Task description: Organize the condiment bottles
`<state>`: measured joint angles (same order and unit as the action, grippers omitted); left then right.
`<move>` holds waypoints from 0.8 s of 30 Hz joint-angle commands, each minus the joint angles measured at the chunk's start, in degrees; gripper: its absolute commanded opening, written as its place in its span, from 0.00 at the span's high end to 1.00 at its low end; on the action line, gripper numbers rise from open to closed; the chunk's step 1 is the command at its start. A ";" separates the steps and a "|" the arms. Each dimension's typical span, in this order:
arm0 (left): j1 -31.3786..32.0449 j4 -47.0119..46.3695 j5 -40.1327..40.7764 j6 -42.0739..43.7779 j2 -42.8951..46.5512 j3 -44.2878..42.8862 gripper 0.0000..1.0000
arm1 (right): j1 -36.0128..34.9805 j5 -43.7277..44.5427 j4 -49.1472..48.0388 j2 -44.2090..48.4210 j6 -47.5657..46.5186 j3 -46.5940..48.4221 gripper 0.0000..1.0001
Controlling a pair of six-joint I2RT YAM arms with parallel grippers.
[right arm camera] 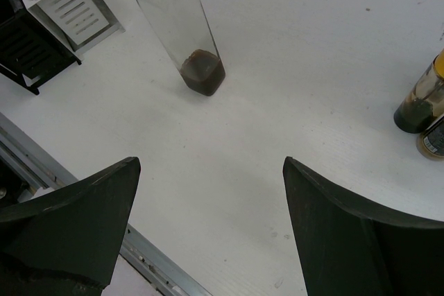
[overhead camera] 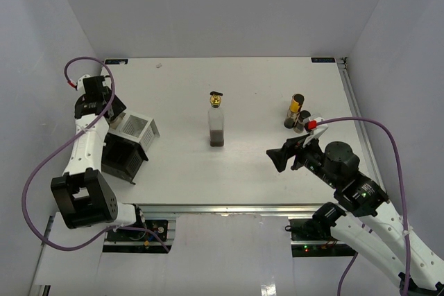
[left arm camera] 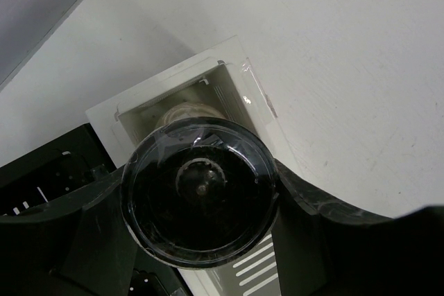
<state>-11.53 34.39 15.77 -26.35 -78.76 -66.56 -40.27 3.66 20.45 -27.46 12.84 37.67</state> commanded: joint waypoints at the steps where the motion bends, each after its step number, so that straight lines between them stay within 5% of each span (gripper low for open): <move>1: -0.51 -3.80 -0.52 -0.02 0.11 -0.11 0.51 | -0.38 0.00 -1.24 0.34 -1.06 0.83 0.10; 10: -1.04 -4.15 -0.57 -0.19 -0.34 1.52 0.24 | -0.42 0.38 -0.93 0.31 -1.06 0.82 0.10; 24: -1.30 2.59 -0.87 0.66 -0.37 -4.75 0.12 | -0.34 1.28 -0.50 0.68 -0.89 0.73 0.10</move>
<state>-12.38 33.61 15.40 -26.11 -80.29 -65.64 -40.27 4.26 20.51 -27.18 12.82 37.67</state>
